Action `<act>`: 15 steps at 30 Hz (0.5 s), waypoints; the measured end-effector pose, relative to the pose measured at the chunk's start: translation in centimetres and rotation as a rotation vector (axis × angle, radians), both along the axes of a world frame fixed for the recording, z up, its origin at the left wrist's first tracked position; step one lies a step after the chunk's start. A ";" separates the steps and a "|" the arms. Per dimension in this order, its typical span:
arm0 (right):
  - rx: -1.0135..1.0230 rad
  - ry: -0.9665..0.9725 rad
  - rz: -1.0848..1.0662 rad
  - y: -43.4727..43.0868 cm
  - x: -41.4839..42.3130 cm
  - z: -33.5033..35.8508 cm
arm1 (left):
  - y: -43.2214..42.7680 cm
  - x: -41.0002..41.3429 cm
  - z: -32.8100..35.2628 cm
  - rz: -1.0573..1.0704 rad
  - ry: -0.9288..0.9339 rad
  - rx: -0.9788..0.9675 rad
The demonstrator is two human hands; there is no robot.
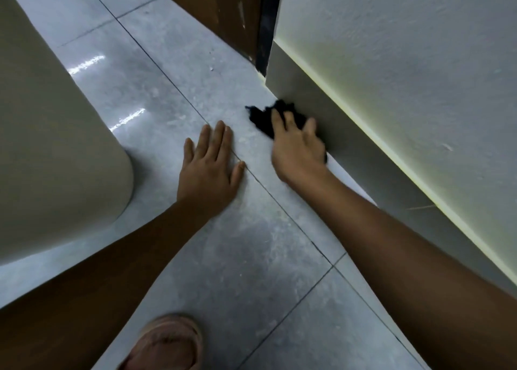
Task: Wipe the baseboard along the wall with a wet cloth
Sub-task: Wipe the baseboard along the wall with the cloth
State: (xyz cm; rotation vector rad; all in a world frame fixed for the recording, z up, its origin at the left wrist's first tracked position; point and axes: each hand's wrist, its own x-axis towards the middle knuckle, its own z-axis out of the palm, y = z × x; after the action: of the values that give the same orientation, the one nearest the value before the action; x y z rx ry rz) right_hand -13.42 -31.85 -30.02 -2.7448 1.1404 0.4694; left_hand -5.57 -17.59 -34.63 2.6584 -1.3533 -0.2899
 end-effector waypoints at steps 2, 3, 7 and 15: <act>0.022 -0.015 0.012 -0.7 3.7 0.3 | -0.1 -0.1 0.0 -0.004 0.005 0.010; 0.024 -0.012 0.020 -0.9 5.1 0.4 | -0.1 -0.1 0.0 -0.007 0.009 0.013; -0.016 0.012 0.051 -1.0 6.7 0.1 | -0.2 -0.1 -0.1 -0.009 0.006 0.022; -0.062 -0.064 0.057 0.2 -1.2 -0.1 | -0.6 -0.5 1.7 0.034 0.135 -0.064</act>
State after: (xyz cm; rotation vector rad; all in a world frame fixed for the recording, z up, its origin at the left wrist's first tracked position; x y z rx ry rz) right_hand -14.61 -31.65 -30.12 -2.8292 1.0827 0.3557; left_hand -6.07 -18.17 -32.95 2.5563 -1.2539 -0.4071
